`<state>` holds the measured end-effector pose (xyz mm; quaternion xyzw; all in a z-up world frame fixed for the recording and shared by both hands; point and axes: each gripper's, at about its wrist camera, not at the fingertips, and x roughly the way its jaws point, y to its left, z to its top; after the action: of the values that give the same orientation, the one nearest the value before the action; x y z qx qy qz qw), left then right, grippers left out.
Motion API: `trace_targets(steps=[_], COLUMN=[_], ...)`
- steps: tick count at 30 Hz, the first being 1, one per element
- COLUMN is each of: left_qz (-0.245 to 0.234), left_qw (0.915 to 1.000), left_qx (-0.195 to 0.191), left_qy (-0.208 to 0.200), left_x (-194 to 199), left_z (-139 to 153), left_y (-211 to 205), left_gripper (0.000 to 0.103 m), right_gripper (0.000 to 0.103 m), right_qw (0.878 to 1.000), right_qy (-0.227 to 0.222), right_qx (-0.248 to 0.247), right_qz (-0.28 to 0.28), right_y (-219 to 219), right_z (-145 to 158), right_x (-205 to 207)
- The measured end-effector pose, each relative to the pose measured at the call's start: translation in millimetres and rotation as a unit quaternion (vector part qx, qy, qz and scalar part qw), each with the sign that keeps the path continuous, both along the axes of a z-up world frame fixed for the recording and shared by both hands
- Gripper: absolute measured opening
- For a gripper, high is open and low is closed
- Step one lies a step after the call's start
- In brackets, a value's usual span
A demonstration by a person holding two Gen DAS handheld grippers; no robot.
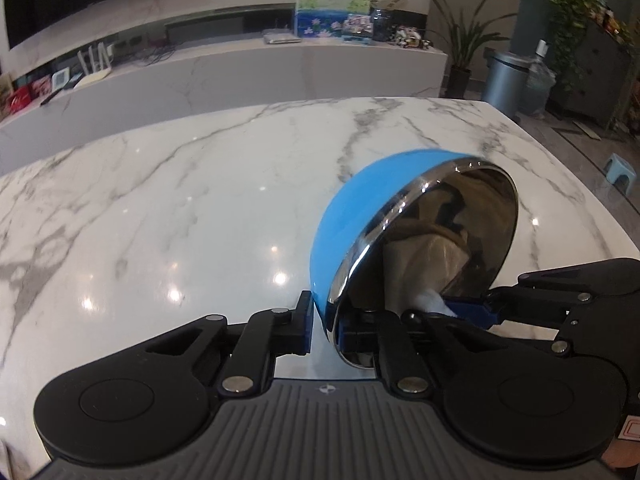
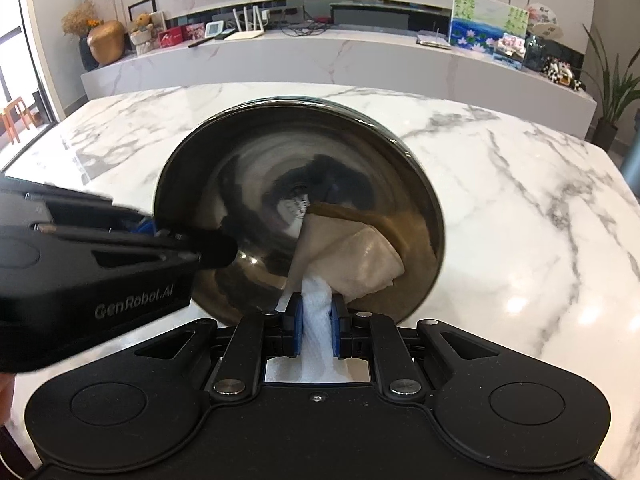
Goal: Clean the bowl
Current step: 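Wipe the inner wall near the rim with the right gripper while the left gripper holds the bowl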
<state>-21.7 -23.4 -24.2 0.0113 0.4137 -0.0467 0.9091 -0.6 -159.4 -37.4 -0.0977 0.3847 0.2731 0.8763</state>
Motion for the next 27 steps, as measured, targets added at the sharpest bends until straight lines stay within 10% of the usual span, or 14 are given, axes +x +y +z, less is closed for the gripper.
trace_targets(steps=[12,27], left_qz=[-0.094,-0.076], left_qw=[0.9934,0.9963], left_qx=[0.03,0.006], left_qy=[0.059,0.039], left_x=[15,21], left_z=[11,9], left_y=[11,14], left_gripper=[0.009,0.009], right_gripper=[0.011,0.011], right_qw=[0.999,1.0], right_qy=[-0.014,-0.002], right_qx=[0.003,0.0], right_qz=[0.043,0.028], right_y=[4,2], right_z=[12,-2], right_x=[-10,-2])
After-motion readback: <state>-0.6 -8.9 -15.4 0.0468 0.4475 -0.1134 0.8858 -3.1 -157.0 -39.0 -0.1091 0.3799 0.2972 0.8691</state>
